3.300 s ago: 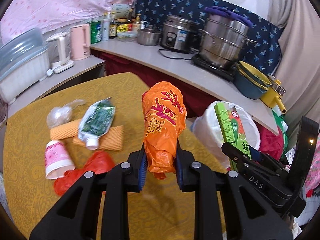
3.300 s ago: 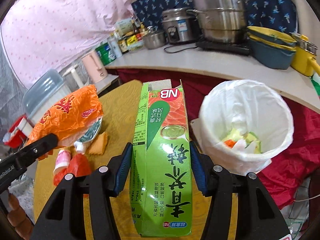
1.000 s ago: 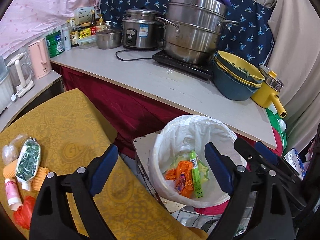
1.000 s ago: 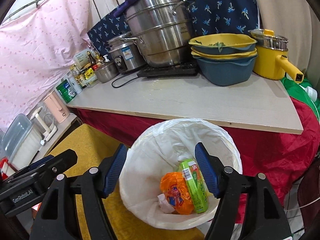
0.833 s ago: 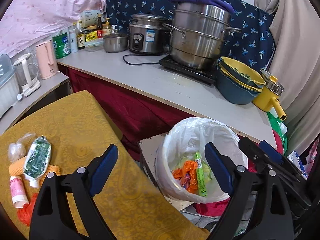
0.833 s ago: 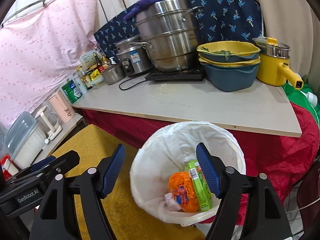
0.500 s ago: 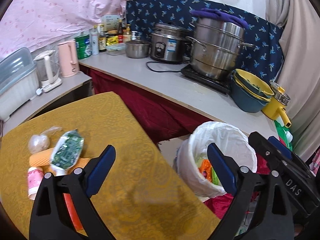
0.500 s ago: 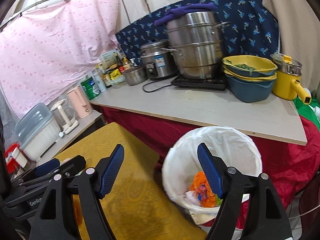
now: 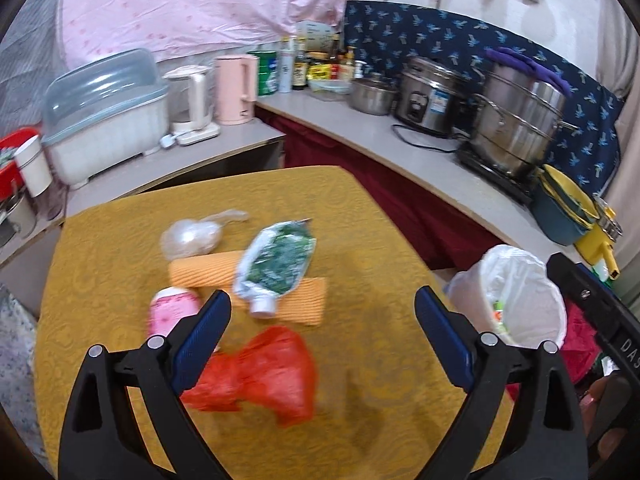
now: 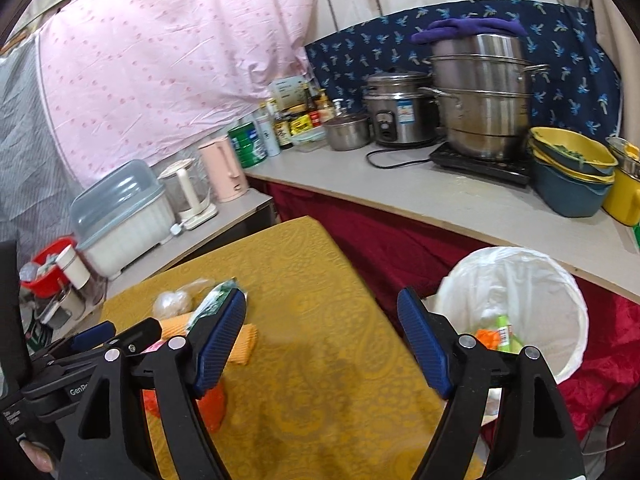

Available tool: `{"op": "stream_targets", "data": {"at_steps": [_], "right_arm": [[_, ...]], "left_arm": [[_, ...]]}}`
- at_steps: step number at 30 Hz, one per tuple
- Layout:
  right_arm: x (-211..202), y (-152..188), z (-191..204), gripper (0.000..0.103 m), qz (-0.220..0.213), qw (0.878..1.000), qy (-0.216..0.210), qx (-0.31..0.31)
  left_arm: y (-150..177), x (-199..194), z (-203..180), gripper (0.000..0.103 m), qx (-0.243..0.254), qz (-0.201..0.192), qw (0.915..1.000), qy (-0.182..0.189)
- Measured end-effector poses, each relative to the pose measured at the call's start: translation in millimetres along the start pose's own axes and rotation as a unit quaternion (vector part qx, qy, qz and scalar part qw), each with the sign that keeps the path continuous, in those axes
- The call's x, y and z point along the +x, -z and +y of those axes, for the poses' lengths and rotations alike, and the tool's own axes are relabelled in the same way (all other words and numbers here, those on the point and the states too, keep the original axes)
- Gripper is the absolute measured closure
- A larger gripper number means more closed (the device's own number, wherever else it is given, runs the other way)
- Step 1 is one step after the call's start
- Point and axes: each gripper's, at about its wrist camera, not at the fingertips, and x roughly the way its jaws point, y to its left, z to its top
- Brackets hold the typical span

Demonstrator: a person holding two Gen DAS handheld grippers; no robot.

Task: Collect trash
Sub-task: 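Move both grippers back from the bin to the trash pile, then grasp the red plastic bag with the right gripper while the left gripper grasps the pink paper cup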

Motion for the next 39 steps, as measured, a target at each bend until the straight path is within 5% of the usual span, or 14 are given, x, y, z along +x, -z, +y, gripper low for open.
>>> {"op": "stream_targets", "data": {"at_steps": [9,21,28,39], "right_arm": [[35.4,39.4,61.1,0.028,0.064,0.997,-0.050,-0.018],[105.5,103.5,127.7,0.028,0.152,0.983,-0.084,-0.054],[144.9,125.2,136.0,0.027,0.183,0.979,-0.066,-0.060],[163.7,135.2,122.7,0.031,0.201,0.975,-0.095,-0.022]], "left_arm": [[27.6,-7.5,94.5,0.014,-0.045,0.015,0.9968,-0.064],[59.7,7.4,172.6,0.014,-0.110,0.053,0.9889,-0.084],[61.0,28.0,188.2,0.012,-0.133,0.069,0.9863,-0.069],[55.4,95.4,178.4,0.012,-0.133,0.117,0.9836,-0.033]]}}
